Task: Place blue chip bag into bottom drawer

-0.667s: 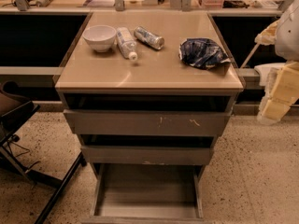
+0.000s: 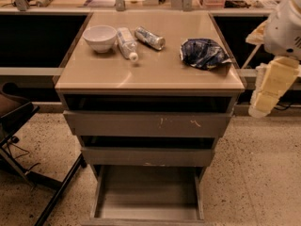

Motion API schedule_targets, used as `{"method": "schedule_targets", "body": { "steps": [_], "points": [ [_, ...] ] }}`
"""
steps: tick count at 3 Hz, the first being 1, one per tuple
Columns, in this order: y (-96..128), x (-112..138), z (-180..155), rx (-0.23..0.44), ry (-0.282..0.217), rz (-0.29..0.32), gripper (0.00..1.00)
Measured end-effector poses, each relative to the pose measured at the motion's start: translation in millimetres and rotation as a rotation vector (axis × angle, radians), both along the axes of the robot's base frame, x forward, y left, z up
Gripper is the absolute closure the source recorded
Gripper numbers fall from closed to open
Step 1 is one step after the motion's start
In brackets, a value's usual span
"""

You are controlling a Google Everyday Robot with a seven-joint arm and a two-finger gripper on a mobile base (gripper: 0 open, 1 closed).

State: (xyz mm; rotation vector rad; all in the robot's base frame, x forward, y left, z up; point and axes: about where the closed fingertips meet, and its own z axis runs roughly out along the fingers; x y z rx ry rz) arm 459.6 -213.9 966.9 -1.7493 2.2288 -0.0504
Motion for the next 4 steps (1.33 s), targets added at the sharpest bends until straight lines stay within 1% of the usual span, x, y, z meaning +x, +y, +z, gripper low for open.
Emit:
{"method": "schedule_targets", "body": {
  "steps": [1,2,3,4],
  "points": [
    [16,56,-22,0.043,0.059,0.082,0.00],
    [43,127,-52,0.078,0.140,0.140,0.00],
    [66,184,-80,0.152,0.183,0.137,0.00],
    [78,236,-109,0.244,0.181,0.073,0.00]
  ]
}}
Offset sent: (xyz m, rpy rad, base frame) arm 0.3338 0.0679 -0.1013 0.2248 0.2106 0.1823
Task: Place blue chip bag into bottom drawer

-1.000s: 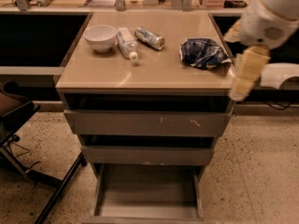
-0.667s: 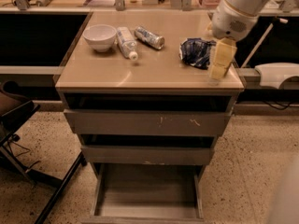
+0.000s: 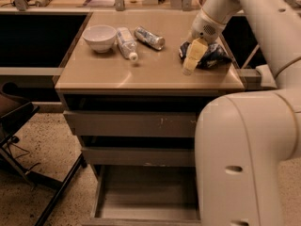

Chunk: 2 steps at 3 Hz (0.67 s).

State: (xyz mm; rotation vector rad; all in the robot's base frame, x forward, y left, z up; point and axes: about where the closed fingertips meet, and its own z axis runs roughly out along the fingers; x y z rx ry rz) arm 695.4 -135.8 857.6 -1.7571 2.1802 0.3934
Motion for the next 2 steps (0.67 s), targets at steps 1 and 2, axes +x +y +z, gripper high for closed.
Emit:
{"method": "schedule_targets", "body": {
  "steps": [1,2],
  "points": [
    [-17,55,-6,0.060,-0.114,-0.134,0.00],
    [-12,72,4,0.076,-0.179,-0.145,0.00]
  ]
}}
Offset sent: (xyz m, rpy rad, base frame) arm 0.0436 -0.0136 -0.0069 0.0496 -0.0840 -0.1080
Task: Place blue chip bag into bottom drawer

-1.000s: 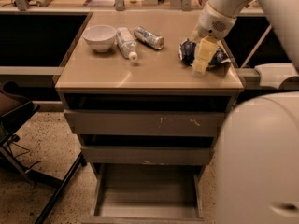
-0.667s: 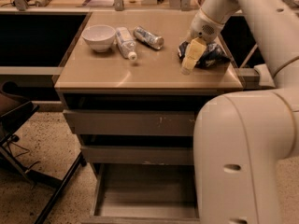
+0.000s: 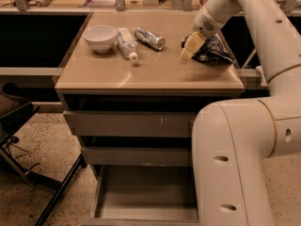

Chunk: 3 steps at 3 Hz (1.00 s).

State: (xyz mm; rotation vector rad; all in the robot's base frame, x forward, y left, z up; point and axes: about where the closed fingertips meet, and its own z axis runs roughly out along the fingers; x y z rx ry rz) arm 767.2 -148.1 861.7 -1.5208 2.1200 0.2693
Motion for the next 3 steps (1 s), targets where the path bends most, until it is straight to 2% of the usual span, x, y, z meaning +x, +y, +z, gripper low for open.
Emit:
{"method": "schedule_targets", "body": {
  "steps": [1,2,3],
  "points": [
    [0,0,0,0.000,0.000,0.000,0.00],
    [-8,8,-8,-0.017,0.004,-0.036,0.00],
    [-33,15,-18,-0.026,0.005,-0.110,0.00]
  ]
}}
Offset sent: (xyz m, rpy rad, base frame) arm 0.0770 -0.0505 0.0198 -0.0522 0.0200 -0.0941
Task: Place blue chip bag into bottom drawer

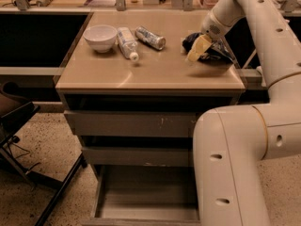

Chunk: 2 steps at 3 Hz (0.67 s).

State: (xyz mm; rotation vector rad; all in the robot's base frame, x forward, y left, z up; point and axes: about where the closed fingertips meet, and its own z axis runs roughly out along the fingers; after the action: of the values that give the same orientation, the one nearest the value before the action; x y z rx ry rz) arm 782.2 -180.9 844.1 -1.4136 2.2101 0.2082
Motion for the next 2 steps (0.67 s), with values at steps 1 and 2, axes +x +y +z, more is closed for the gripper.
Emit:
{"method": "schedule_targets", "body": {
  "steps": [1,2],
  "points": [
    [-26.5,6.2,-4.4,-0.019,-0.011,-0.082,0.00],
    [-28.1,6.7,-5.0,-0.019,-0.011,-0.088,0.00]
  ]
}}
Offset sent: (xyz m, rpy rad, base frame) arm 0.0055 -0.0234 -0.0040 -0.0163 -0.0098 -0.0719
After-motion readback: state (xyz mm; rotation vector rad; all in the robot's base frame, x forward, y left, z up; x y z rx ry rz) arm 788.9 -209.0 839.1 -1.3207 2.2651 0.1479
